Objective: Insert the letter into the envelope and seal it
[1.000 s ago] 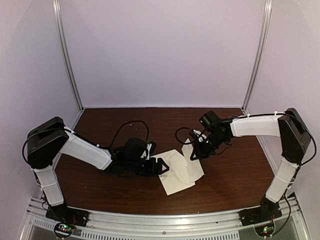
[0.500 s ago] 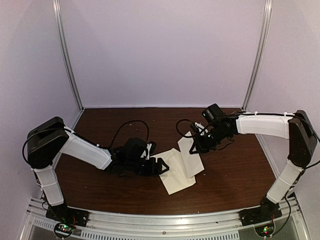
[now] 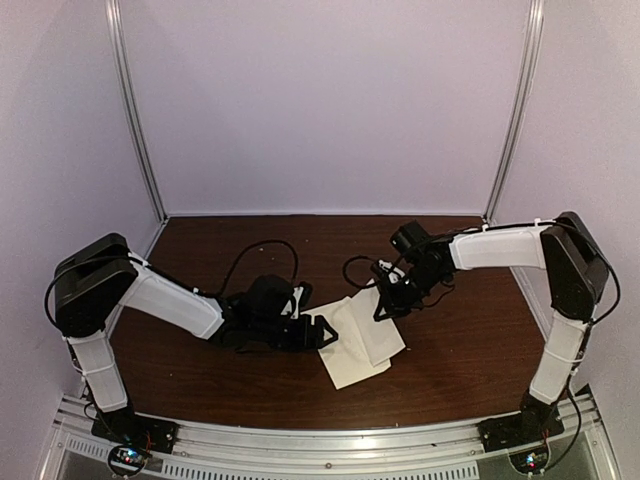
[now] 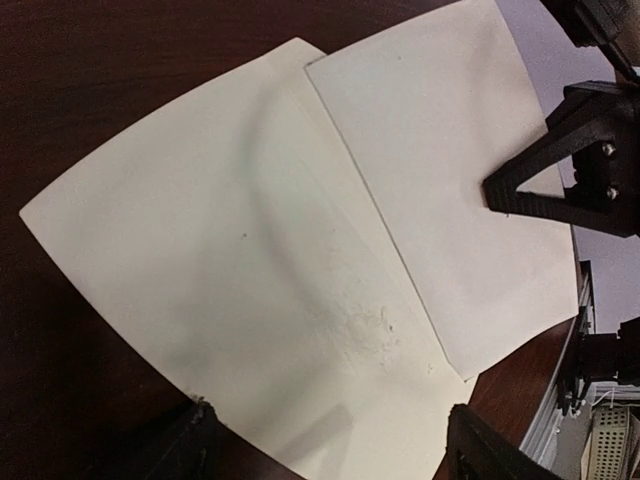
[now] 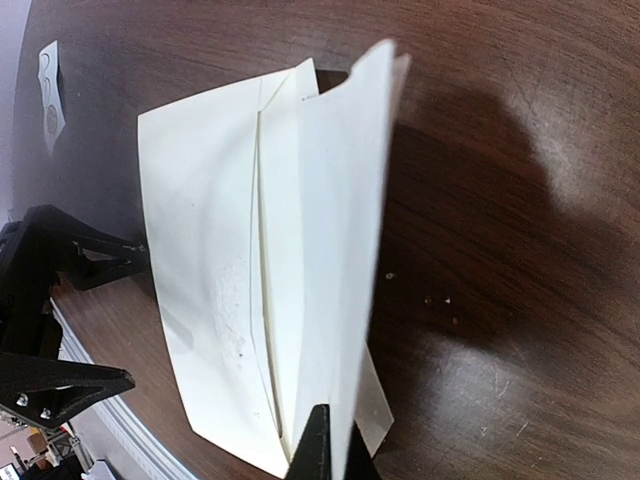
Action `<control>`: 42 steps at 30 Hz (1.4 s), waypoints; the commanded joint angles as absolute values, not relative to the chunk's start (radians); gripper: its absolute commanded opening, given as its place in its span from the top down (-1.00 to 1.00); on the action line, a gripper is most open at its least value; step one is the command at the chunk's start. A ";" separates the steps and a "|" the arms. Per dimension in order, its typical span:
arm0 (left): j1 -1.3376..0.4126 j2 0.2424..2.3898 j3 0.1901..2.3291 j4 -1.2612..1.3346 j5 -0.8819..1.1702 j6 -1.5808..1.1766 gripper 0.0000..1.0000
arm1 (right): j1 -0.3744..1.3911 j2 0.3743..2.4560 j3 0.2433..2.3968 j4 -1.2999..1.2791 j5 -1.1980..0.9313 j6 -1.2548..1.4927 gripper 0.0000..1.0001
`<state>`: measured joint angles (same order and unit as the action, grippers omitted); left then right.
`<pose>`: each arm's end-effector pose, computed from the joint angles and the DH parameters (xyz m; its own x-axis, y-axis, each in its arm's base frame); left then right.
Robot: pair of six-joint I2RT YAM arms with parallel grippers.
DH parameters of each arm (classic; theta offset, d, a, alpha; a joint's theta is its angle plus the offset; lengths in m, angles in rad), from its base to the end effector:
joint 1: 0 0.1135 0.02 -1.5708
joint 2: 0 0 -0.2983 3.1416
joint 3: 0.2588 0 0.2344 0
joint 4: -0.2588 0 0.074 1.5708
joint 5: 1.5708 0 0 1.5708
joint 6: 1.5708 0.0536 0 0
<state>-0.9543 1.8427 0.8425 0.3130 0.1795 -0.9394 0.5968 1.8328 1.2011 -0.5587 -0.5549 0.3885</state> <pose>0.2067 -0.3082 0.1621 -0.9289 -0.0628 -0.3649 0.2249 0.6871 -0.6908 0.2819 0.2256 0.2052 -0.9530 -0.2583 -0.1583 -0.3009 0.7466 0.5934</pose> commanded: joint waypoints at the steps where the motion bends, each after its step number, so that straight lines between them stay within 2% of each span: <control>1: -0.943 1.865 0.857 0.292 0.176 -0.918 -0.60 | 0.597 1.857 1.248 -0.574 -0.549 0.363 1.00; 29: -0.943 1.870 0.863 0.296 0.185 -0.917 -0.60 | 0.642 1.923 1.228 -0.527 -0.583 0.389 1.00; 42: -0.943 1.879 0.867 0.301 0.193 -0.917 -0.60 | 0.653 1.912 1.157 -0.375 -0.620 0.493 1.00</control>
